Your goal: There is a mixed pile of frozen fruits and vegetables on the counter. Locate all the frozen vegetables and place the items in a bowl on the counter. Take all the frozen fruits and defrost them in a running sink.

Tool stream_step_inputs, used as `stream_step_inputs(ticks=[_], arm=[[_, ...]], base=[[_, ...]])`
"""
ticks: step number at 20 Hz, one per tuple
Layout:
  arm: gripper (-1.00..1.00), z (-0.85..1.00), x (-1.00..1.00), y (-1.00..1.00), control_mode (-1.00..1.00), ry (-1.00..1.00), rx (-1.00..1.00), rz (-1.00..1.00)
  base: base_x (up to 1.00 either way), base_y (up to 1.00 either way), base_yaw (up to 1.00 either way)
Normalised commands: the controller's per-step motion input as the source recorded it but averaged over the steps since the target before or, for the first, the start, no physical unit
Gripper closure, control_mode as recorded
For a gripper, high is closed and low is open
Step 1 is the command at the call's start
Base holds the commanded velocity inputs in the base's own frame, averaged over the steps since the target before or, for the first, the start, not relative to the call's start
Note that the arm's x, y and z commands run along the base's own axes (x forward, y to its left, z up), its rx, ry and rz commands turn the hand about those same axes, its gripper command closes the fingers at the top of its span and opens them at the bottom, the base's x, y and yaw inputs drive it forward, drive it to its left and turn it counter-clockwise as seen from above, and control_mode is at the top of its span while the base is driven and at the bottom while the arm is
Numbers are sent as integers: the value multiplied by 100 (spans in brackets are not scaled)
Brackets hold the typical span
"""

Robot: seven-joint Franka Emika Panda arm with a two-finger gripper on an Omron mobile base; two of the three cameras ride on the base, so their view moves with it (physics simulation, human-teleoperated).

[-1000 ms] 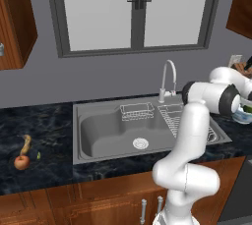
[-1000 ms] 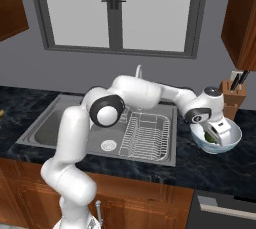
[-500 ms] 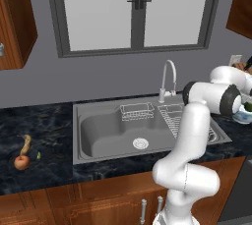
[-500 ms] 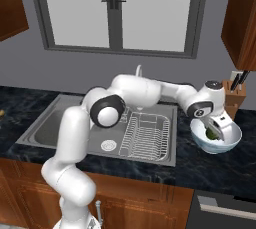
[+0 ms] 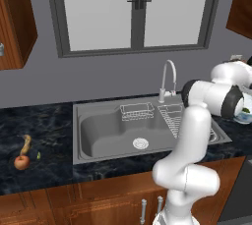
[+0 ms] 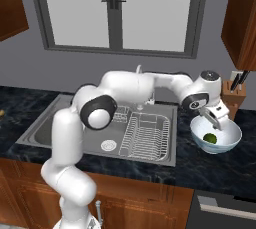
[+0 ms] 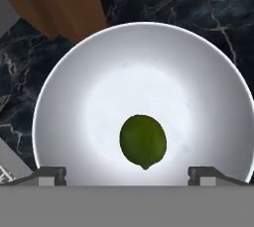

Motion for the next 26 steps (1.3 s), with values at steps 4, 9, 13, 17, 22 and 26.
stream_step_inputs(ticks=[4, 9, 13, 17, 22, 26], arm=[[-100, 48, 6, 96, -100, -2, -26, -4], [-100, 0, 27, 100, -100, 0, -27, -14], [-100, 23, -12, 97, -100, -8, -9, -17], [-100, 94, -20, 95, -100, -7, 7, -3], [-100, 85, -32, 97, -100, 1, 10, 1], [-100, 65, -77, 92, -100, 0, 9, 6]], base=[[0, 0, 0], [0, 0, 0], [0, 0, 0], [0, 0, 0], [0, 0, 0], [0, 0, 0]])
